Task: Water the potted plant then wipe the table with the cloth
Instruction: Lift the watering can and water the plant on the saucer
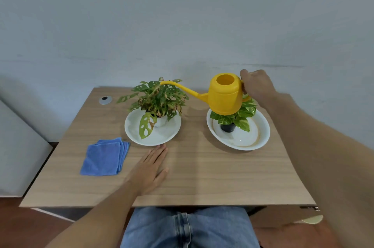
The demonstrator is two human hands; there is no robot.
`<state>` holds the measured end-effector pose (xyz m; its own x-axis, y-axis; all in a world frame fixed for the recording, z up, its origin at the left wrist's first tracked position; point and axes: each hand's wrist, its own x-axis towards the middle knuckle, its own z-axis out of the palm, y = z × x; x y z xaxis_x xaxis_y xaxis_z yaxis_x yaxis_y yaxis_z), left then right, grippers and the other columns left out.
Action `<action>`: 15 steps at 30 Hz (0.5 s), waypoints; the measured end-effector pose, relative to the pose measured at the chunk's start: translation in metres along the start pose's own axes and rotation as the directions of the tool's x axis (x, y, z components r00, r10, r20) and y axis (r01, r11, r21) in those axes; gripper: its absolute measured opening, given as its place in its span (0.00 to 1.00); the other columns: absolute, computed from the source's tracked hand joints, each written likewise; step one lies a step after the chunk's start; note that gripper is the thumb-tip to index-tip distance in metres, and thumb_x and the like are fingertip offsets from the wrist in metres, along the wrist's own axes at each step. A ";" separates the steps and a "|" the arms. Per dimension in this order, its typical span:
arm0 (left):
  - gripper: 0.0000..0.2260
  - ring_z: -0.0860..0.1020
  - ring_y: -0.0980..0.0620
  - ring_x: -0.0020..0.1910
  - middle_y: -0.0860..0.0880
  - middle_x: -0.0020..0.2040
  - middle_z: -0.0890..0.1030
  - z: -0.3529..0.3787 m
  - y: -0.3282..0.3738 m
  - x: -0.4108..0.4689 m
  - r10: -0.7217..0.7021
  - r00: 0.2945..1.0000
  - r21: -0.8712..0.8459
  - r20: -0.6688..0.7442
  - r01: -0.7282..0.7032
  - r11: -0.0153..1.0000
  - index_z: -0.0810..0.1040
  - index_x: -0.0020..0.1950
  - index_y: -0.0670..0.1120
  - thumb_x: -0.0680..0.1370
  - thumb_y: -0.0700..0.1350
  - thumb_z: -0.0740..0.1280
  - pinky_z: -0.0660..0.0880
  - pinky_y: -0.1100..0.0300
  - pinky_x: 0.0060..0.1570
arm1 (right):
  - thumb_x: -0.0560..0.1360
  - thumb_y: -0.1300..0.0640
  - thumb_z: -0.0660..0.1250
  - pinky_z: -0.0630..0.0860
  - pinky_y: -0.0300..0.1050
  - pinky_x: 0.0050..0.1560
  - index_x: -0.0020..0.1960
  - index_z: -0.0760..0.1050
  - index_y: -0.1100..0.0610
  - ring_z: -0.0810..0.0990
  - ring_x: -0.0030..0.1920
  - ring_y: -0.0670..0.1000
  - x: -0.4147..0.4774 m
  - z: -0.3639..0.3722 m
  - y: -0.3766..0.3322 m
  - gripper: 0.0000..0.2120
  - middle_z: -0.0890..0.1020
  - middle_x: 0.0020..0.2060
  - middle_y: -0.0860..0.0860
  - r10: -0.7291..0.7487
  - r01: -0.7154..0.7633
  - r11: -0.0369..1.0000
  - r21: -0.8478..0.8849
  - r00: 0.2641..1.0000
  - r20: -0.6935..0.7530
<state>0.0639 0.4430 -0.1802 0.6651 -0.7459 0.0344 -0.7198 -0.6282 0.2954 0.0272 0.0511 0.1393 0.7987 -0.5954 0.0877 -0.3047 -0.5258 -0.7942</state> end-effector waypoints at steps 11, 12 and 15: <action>0.34 0.40 0.59 0.89 0.56 0.91 0.44 -0.001 0.000 -0.001 -0.008 1.000 0.023 -0.010 0.008 1.000 0.45 0.91 0.53 0.89 0.65 0.51 0.42 0.54 0.88 | 0.81 0.52 0.60 0.66 0.49 0.38 0.32 0.69 0.62 0.68 0.34 0.56 0.008 0.001 0.006 0.21 0.74 0.30 0.59 -0.011 0.011 0.999 -0.046 1.000 0.004; 0.34 0.40 0.59 0.89 0.56 0.91 0.44 -0.001 0.000 -0.001 -0.007 1.000 0.029 -0.009 0.008 1.000 0.45 0.91 0.53 0.89 0.65 0.51 0.42 0.53 0.88 | 0.80 0.51 0.60 0.67 0.48 0.38 0.33 0.70 0.62 0.69 0.34 0.56 0.009 -0.002 0.008 0.21 0.75 0.32 0.59 -0.003 0.002 0.999 -0.047 1.000 -0.006; 0.34 0.40 0.59 0.89 0.55 0.91 0.45 0.000 -0.001 -0.001 -0.008 1.000 0.045 -0.014 0.009 0.999 0.46 0.91 0.53 0.89 0.64 0.52 0.44 0.52 0.88 | 0.79 0.50 0.60 0.68 0.49 0.39 0.35 0.73 0.63 0.72 0.36 0.57 0.011 -0.012 0.013 0.20 0.77 0.33 0.60 0.019 -0.021 0.998 -0.057 0.999 -0.033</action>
<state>0.0635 0.4443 -0.1804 0.6736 -0.7377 0.0458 -0.7223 -0.6438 0.2528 0.0260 0.0299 0.1370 0.7751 -0.6250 0.0928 -0.3500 -0.5469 -0.7606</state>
